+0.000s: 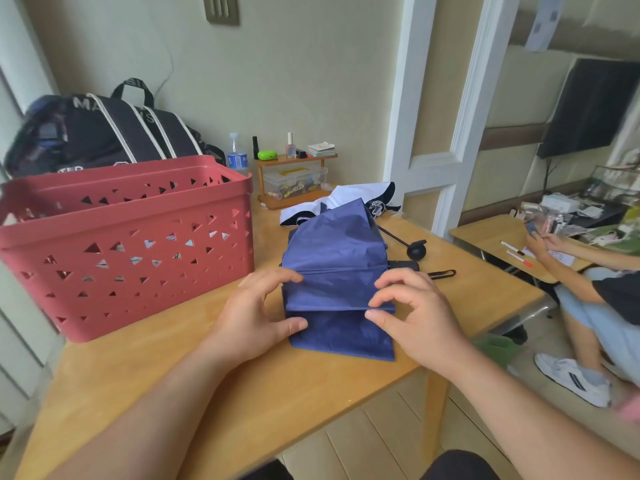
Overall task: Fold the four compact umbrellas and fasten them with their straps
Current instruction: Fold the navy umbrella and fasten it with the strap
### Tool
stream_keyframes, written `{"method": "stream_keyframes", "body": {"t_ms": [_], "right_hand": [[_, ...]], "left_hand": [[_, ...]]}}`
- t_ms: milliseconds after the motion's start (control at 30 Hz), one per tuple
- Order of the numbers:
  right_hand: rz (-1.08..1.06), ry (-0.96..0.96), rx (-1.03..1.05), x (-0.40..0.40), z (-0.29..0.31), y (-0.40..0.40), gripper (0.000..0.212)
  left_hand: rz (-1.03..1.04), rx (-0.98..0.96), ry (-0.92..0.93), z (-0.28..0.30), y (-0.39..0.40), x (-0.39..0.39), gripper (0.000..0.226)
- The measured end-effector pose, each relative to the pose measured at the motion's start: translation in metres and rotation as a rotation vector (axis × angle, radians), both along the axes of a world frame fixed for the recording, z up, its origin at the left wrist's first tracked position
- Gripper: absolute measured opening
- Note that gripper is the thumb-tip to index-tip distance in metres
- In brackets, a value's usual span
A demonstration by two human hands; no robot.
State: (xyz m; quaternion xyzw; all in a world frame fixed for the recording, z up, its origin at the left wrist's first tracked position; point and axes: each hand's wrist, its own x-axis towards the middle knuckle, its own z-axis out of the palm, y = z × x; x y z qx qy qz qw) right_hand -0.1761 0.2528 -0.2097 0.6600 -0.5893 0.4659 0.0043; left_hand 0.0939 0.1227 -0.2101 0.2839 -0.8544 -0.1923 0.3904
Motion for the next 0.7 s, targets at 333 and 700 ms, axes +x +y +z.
{"method": "stream_keyframes", "body": {"t_ms": [333,700], "right_hand": [[0.094,0.062,0.218,-0.011,-0.006,0.004,0.020],[-0.100,0.182,0.444,-0.051,-0.004,-0.079,0.039]], "left_hand": [[-0.105,-0.140,-0.184,-0.007,0.001,-0.008,0.021],[0.099,-0.113,-0.783,-0.002,-0.041,-0.048,0.073]]}}
